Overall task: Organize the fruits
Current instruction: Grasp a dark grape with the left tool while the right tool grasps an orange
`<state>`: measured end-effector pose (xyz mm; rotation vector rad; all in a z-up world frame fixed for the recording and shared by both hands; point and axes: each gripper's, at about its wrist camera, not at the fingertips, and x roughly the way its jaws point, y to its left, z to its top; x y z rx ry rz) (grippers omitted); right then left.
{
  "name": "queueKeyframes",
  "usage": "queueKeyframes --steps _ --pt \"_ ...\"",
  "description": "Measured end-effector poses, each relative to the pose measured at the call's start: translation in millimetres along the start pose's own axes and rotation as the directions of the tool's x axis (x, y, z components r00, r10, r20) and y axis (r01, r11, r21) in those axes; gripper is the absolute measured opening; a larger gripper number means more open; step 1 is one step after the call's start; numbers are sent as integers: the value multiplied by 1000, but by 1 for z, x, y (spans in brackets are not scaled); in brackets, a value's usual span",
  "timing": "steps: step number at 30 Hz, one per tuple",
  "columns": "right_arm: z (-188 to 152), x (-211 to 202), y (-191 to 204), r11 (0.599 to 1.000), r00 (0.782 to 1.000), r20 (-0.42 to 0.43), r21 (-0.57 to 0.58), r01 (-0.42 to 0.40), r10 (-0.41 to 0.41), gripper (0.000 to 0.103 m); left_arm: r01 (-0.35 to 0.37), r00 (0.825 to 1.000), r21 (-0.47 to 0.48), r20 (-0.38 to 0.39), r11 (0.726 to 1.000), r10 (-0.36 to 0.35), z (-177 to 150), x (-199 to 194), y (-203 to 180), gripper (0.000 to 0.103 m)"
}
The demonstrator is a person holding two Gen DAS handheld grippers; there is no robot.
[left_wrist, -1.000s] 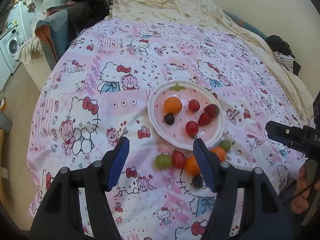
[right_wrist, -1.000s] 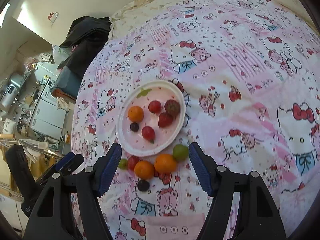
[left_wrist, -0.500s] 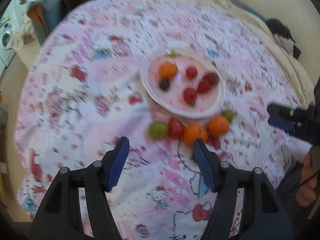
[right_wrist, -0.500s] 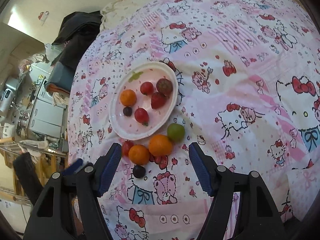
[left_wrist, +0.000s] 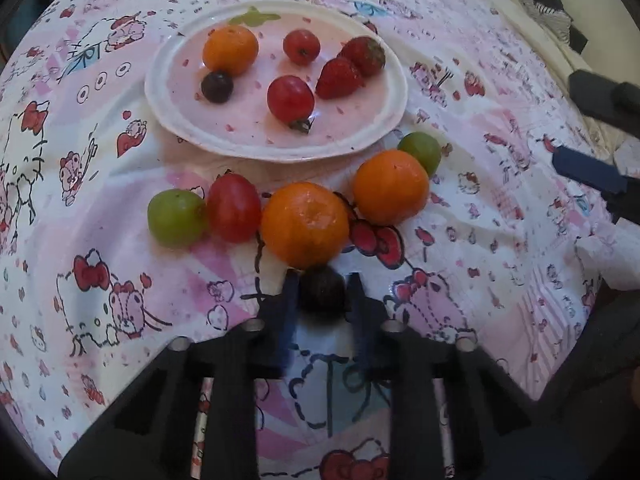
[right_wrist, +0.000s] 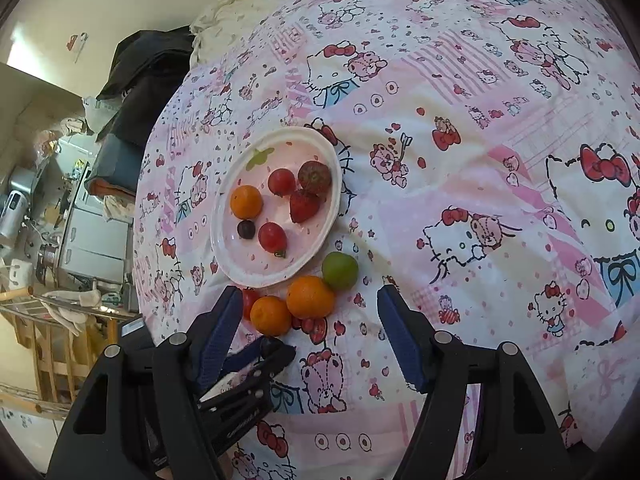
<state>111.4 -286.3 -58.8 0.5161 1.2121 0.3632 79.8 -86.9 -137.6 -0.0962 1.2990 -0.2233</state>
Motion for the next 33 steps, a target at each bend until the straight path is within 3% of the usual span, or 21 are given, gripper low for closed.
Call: queueKeyframes --steps 4,10,12,16,23,33 --pt "2 2 0 1000 1000 -8 10 -1 2 72 35 999 -8 -24 999 -35 2 -7 3 16" --pt "4 12 -1 999 999 -33 34 -9 10 72 9 999 -33 53 999 -7 -2 -43 16 16" --pt "3 20 -3 997 998 -58 66 -26 29 72 -28 995 -56 94 998 33 -3 -56 26 16" --pt "-1 41 -5 983 986 -111 147 -108 125 72 -26 991 -152 124 988 45 -6 -72 54 16" --pt "-5 81 1 993 981 -194 120 -5 29 68 -91 977 -213 170 973 129 -5 -83 74 16" --pt "-6 112 6 996 973 -225 58 64 -49 53 -86 973 -221 192 971 130 2 -86 77 16"
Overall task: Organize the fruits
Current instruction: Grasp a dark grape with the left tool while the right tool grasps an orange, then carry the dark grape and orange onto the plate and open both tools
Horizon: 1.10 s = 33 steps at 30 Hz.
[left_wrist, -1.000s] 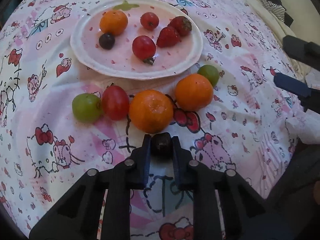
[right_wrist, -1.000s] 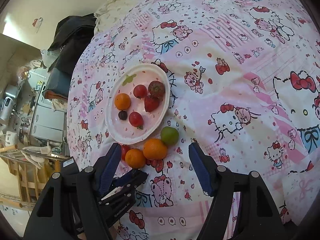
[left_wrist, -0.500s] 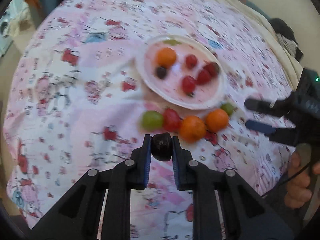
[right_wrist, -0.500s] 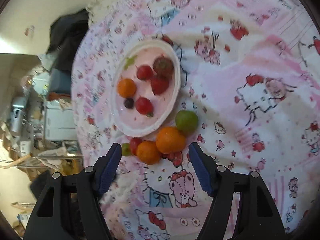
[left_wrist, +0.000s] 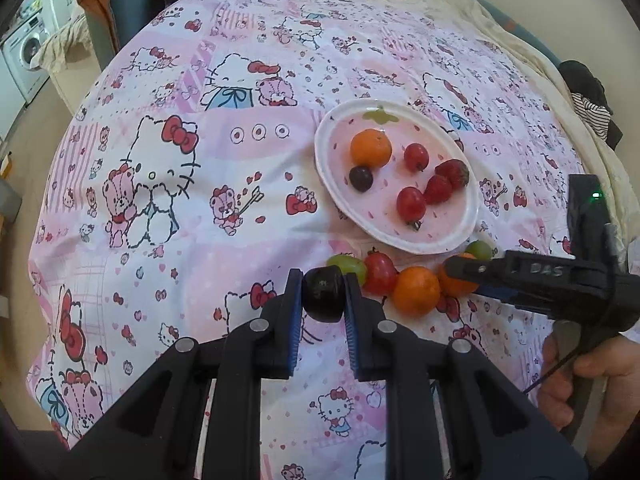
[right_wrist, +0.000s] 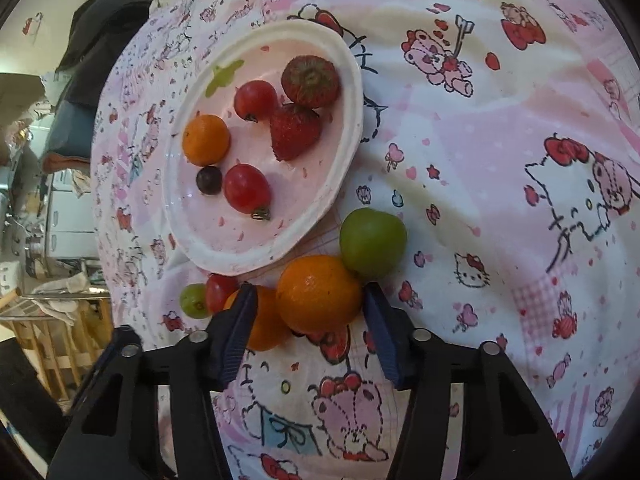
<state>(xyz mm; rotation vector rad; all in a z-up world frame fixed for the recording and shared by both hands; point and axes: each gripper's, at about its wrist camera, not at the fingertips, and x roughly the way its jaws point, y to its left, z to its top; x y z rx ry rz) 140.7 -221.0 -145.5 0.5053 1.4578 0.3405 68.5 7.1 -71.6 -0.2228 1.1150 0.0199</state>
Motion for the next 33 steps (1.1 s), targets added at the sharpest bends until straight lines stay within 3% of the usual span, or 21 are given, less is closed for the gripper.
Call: queueKeyframes --steps 3,17,25,33 --pt "0 5 2 1000 1000 2 -20 22 -22 45 7 1000 -11 -5 1000 -7 2 -1 0 16" --pt "-22 -26 3 998 999 50 -63 -15 18 45 -20 999 -41 45 999 22 3 -20 7 16" --pt "-39 -71 -7 996 989 124 -48 -77 82 45 -29 998 4 59 1000 29 2 -29 1 16" --pt "-31 -108 4 991 965 244 -112 -71 97 45 -38 989 110 147 993 21 30 -62 -3 16"
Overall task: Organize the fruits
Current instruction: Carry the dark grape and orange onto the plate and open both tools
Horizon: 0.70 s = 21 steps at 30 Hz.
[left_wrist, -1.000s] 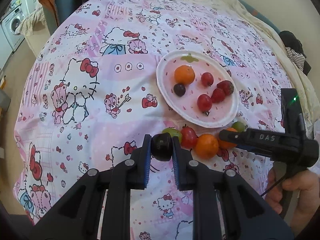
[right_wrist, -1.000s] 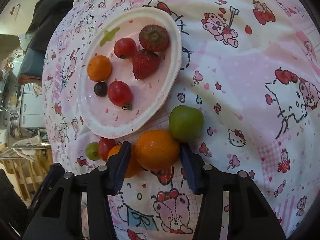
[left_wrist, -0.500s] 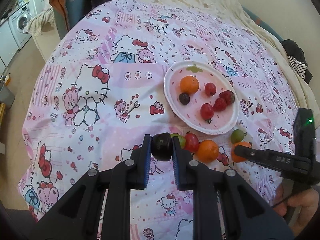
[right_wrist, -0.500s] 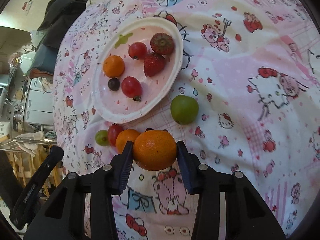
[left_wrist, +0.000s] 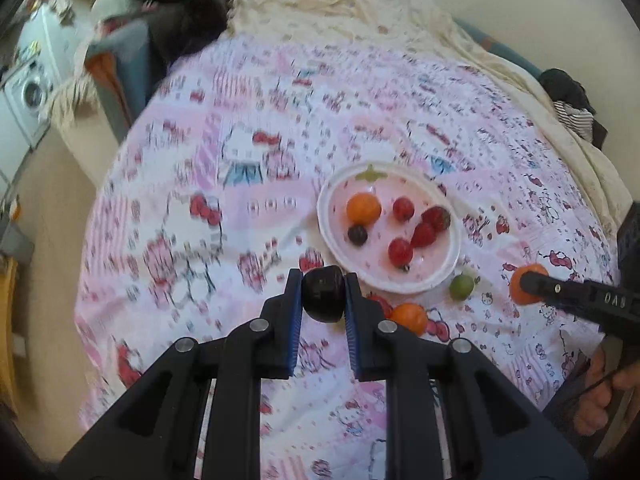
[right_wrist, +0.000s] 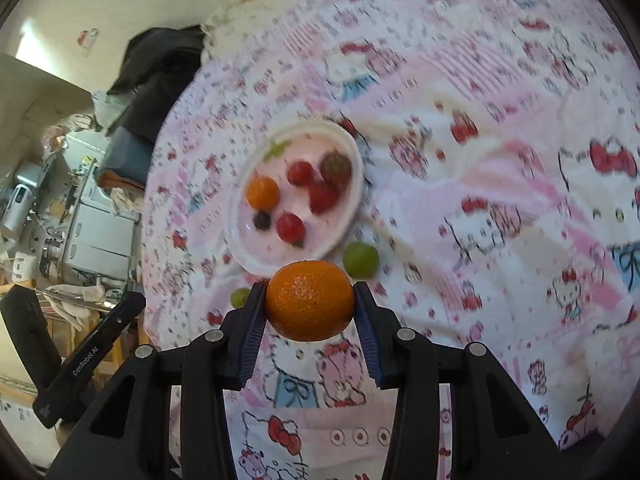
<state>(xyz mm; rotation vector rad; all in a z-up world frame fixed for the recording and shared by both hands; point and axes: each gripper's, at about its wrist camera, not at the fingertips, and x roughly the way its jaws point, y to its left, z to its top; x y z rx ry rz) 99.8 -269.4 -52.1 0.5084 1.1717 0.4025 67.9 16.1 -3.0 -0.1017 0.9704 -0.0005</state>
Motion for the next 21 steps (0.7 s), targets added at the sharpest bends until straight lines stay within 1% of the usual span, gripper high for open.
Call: queueKeyframes --steps 2,6,7,10,15,21 --pt "10 -1 7 1000 1000 23 -23 -19 20 45 13 1000 7 5 1000 -14 11 1 4 16" --pt "35 6 16 998 997 53 -40 -48 50 45 84 996 -61 3 995 -84 30 20 16 16" --pt "40 9 17 997 997 56 -41 -58 61 45 88 996 -65 -1 994 -88 33 26 17 16" --pt "56 20 23 996 997 61 -67 -51 55 45 94 995 -57 -6 994 -95 41 48 11 16" --pt "78 36 26 994 997 67 -110 -25 32 45 84 996 13 -21 996 -83 43 79 -13 16" --pt "102 61 24 991 999 44 -136 -1 7 45 75 995 29 -66 997 -73 44 109 -25 17"
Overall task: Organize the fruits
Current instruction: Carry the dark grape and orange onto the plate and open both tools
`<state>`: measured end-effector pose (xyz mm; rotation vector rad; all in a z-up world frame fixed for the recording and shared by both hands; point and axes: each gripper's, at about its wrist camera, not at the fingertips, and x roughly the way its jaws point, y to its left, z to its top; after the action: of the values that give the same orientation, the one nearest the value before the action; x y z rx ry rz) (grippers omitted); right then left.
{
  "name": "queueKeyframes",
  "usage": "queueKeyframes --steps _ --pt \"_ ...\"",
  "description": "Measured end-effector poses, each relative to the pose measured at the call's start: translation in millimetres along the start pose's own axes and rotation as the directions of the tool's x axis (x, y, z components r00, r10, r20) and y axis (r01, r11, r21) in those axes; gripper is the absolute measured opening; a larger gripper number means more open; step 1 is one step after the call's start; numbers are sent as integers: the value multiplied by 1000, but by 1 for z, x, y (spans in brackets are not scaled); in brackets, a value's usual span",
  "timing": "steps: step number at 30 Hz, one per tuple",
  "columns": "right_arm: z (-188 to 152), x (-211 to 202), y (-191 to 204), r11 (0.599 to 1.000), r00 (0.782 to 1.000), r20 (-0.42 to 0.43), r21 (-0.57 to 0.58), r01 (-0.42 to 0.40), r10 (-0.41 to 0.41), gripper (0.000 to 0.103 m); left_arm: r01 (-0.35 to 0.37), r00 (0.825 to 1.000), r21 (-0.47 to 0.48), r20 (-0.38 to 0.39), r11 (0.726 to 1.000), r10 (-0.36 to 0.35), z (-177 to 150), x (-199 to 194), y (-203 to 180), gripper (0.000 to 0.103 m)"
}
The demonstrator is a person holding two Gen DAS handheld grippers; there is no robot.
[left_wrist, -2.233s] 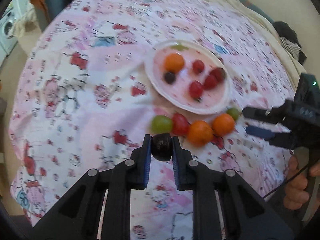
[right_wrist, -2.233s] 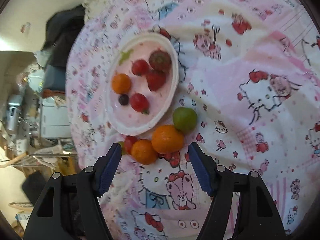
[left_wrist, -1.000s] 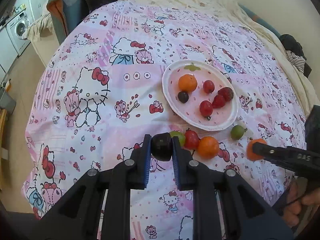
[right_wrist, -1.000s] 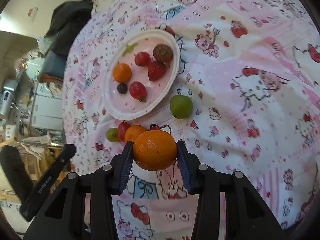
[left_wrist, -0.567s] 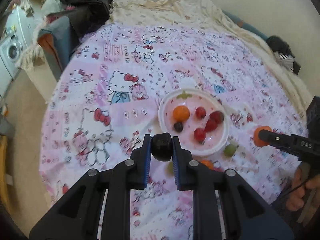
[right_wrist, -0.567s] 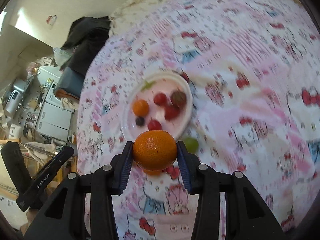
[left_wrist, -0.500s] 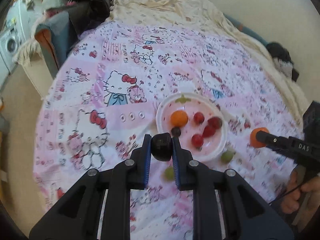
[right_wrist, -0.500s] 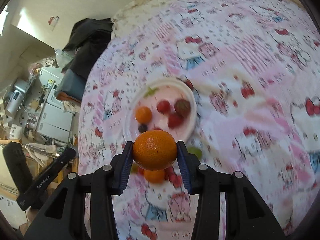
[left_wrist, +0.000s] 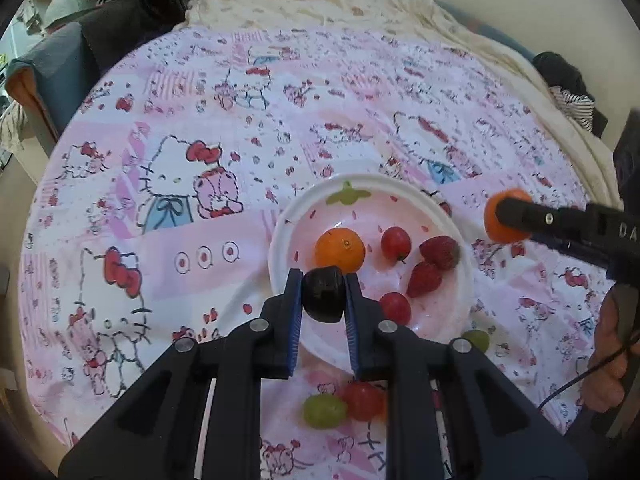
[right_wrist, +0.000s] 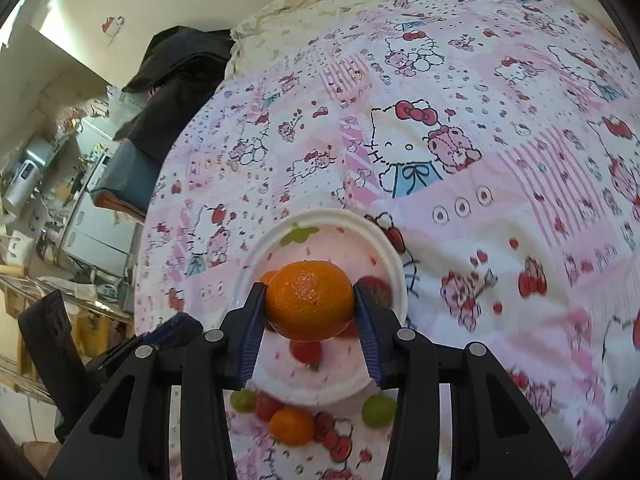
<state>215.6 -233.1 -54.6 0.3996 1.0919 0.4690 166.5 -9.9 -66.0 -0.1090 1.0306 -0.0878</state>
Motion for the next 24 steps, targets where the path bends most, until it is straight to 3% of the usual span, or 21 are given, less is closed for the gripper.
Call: queueKeyframes --steps 8,20,24 --pt "16 44 -9 996 992 -91 -21 85 -86 45 -26 999 41 -32 999 28 -6 30 -12 17" --pt "28 75 -18 994 985 -133 0 110 -109 47 28 998 77 -61 997 -24 -12 38 -25 18" --pt "27 80 -22 993 983 -139 14 119 -116 47 16 997 86 -75 996 -10 -13 42 -27 18"
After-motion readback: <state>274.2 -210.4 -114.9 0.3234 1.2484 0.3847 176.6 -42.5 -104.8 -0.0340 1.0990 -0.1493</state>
